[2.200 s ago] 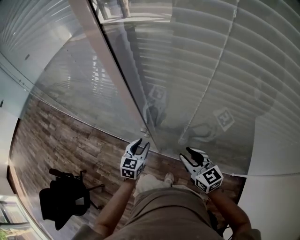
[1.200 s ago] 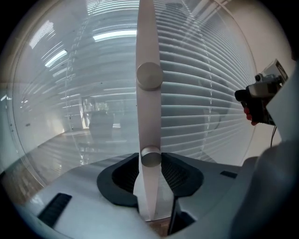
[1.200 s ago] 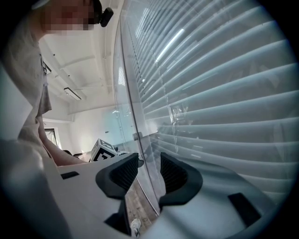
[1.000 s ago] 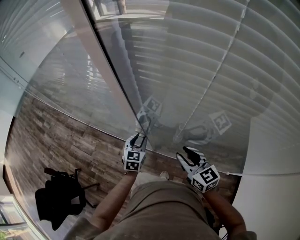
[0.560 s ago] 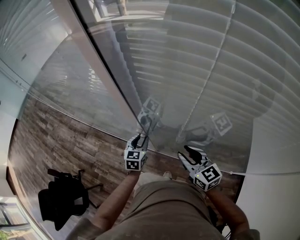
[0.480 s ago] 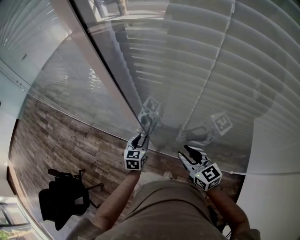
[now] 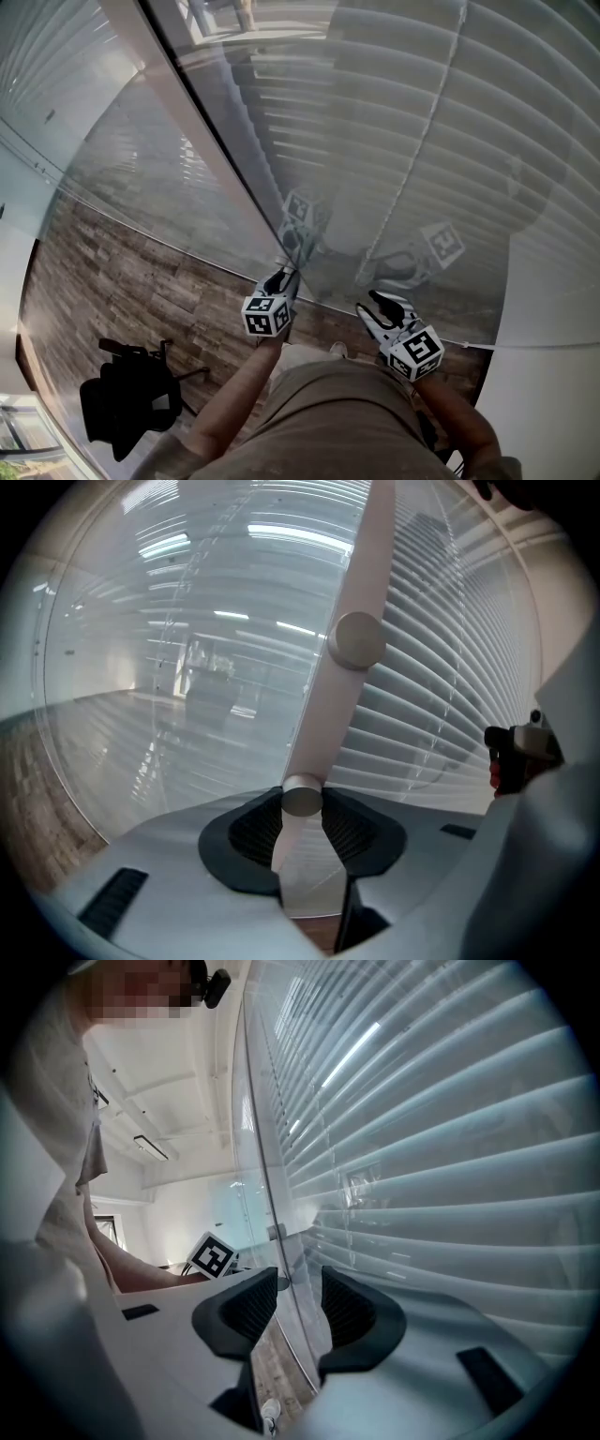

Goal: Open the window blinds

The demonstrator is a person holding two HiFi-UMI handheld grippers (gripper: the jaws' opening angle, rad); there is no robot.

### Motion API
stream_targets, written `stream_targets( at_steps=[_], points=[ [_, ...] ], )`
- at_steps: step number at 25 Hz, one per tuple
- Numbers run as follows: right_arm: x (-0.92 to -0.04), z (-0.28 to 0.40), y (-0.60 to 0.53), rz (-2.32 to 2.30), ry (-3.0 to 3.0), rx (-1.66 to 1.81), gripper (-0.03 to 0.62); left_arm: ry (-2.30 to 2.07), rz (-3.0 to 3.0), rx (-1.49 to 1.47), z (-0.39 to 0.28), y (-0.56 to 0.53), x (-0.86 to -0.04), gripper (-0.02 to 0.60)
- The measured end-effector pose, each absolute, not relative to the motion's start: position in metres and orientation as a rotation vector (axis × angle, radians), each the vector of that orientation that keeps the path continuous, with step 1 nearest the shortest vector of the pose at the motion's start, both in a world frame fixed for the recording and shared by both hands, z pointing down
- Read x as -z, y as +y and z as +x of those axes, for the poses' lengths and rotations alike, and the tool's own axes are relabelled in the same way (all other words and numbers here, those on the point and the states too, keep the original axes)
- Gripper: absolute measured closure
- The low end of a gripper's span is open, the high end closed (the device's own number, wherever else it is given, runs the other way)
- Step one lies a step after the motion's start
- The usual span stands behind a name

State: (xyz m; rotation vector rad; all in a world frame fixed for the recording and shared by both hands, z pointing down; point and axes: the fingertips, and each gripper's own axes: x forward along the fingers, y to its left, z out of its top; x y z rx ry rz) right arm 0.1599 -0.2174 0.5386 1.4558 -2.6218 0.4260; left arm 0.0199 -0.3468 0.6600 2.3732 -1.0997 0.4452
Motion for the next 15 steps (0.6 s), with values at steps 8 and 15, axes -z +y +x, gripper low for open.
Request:
stream_targets(
  at_steps=[8,15],
  points=[
    [-0.5414,0.1555,-0.2149,1.458,-2.618,-0.433,0.457,-1.023,2.262,-0.344,0.0173,-0.3466,-0.6595,0.439],
    [-0.5437,0.1548,-0.2122,1.464,-2.618,-0.446,0.457,-0.915,2.118,-0.227,0.0173,-0.3456,-0.6617,0.442]
  ],
)
